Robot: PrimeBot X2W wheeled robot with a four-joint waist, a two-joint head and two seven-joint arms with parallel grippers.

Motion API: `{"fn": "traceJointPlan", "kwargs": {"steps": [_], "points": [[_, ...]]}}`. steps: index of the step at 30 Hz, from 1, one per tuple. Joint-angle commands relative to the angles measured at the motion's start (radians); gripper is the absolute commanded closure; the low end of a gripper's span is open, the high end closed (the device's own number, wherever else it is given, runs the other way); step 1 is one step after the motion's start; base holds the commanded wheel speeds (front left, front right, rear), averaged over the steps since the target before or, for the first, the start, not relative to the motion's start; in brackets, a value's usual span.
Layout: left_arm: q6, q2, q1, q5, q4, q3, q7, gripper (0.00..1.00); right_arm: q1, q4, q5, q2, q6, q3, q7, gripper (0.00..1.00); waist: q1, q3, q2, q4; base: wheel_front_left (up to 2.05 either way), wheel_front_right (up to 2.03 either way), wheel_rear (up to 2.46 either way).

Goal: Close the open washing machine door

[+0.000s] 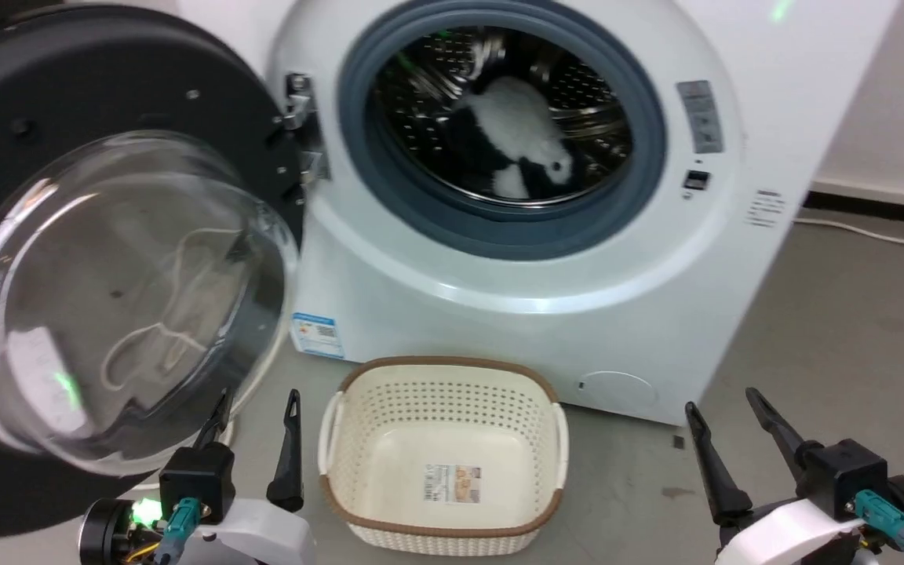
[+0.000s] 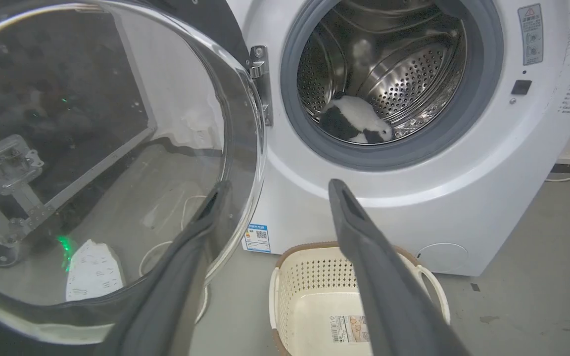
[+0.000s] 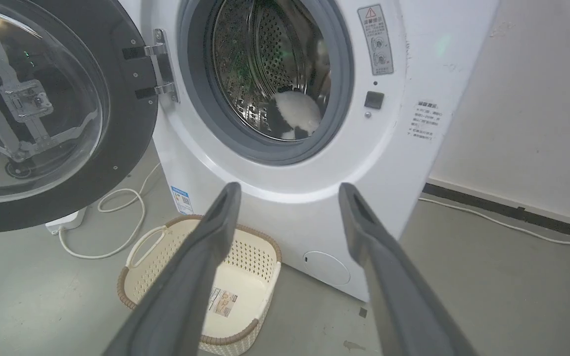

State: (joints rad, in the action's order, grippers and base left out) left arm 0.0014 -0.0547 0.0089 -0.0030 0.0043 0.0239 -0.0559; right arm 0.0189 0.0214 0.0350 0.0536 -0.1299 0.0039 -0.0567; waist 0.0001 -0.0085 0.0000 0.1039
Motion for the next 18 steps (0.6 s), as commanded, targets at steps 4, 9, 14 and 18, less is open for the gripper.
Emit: {"fn": "traceJointPlan", "kwargs": {"steps": [4,9,14,18], "points": [[0.015,-0.008,0.016,-0.004,-0.011,-0.001,-0.018,0.0,0.003,0.008,-0.002,-0.001,0.0,0.023,-0.017,0.0,0.0,0.004,0.0,0.04,0.0,0.0,0.0],[0.037,-0.006,0.04,-0.008,-0.037,-0.012,-0.032,0.0,-0.032,0.037,-0.006,-0.001,0.0,0.074,-0.032,0.0,0.0,0.013,0.0,0.075,-0.01,-0.01,-0.01],[0.049,-0.004,0.052,-0.007,-0.05,-0.011,-0.043,0.0,-0.049,0.055,0.0,0.005,0.0,0.102,-0.042,0.0,0.0,0.014,0.0,0.097,-0.18,-0.18,-0.18],[0.054,-0.004,0.058,-0.006,-0.055,-0.009,-0.051,0.0,-0.053,0.063,0.005,0.011,0.0,0.124,-0.05,0.0,0.0,0.014,0.0,0.113,-0.11,-0.11,-0.11]]}}
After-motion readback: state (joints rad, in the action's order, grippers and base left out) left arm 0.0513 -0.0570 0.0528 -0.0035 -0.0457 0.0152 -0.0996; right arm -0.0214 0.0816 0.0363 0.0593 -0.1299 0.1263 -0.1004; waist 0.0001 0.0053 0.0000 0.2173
